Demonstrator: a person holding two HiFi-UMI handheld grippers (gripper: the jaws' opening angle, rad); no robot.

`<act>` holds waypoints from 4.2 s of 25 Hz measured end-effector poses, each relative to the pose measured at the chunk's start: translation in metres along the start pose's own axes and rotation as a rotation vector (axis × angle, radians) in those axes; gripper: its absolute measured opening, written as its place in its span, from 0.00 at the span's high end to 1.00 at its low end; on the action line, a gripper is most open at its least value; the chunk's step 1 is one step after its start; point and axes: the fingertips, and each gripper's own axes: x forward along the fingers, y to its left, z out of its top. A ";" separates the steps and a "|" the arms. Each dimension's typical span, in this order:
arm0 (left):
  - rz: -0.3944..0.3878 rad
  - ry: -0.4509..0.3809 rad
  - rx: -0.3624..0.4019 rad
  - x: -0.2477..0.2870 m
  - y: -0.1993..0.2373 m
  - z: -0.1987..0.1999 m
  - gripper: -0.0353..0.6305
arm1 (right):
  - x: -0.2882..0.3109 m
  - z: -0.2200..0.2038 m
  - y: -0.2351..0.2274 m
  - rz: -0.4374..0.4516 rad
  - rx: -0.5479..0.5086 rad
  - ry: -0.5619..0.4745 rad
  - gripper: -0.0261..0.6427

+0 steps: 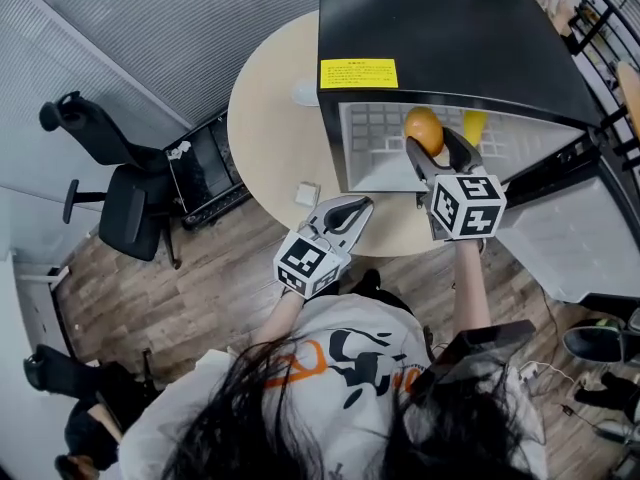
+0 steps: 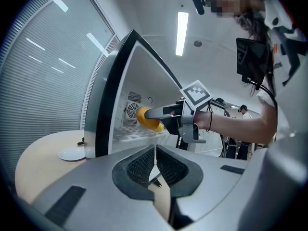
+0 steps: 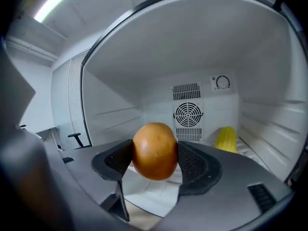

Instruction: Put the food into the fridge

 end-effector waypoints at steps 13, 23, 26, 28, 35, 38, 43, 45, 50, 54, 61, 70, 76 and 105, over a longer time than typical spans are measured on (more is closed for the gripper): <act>0.083 -0.006 -0.013 -0.008 0.018 0.001 0.93 | 0.068 0.012 0.024 0.076 -0.099 0.049 0.51; 0.127 -0.002 -0.027 -0.017 0.028 -0.003 0.93 | 0.091 0.000 0.036 0.078 -0.177 0.091 0.51; 0.131 0.002 -0.029 -0.019 0.028 -0.004 0.93 | 0.092 -0.002 0.036 0.073 -0.180 0.086 0.51; 0.134 0.002 -0.030 -0.019 0.028 -0.005 0.93 | 0.092 -0.002 0.037 0.073 -0.186 0.080 0.51; 0.145 -0.003 -0.031 -0.025 0.030 -0.004 0.93 | 0.091 -0.001 0.041 0.049 -0.255 0.048 0.51; 0.149 -0.003 -0.033 -0.026 0.031 -0.005 0.93 | 0.092 -0.002 0.044 0.040 -0.296 0.056 0.50; 0.152 -0.006 -0.033 -0.029 0.032 -0.004 0.93 | 0.091 0.002 0.043 0.028 -0.250 0.031 0.50; 0.153 -0.007 -0.034 -0.031 0.033 -0.004 0.93 | 0.089 0.003 0.042 0.030 -0.230 0.030 0.50; 0.152 -0.012 -0.034 -0.035 0.034 -0.003 0.93 | 0.080 0.009 0.045 0.027 -0.213 0.008 0.50; 0.139 -0.011 -0.034 -0.036 0.032 -0.003 0.93 | 0.070 0.011 0.048 0.031 -0.182 -0.007 0.51; 0.110 -0.009 -0.033 -0.038 0.027 -0.004 0.93 | 0.048 0.014 0.049 0.009 -0.139 -0.036 0.51; 0.056 0.005 -0.030 -0.044 0.022 -0.008 0.93 | 0.017 0.003 0.053 -0.021 -0.003 -0.074 0.51; 0.024 0.008 -0.024 -0.056 0.025 -0.009 0.93 | 0.002 -0.008 0.066 -0.059 0.024 -0.068 0.53; -0.141 0.057 -0.059 -0.111 0.014 -0.051 0.93 | -0.074 -0.119 0.129 -0.285 0.231 0.035 0.87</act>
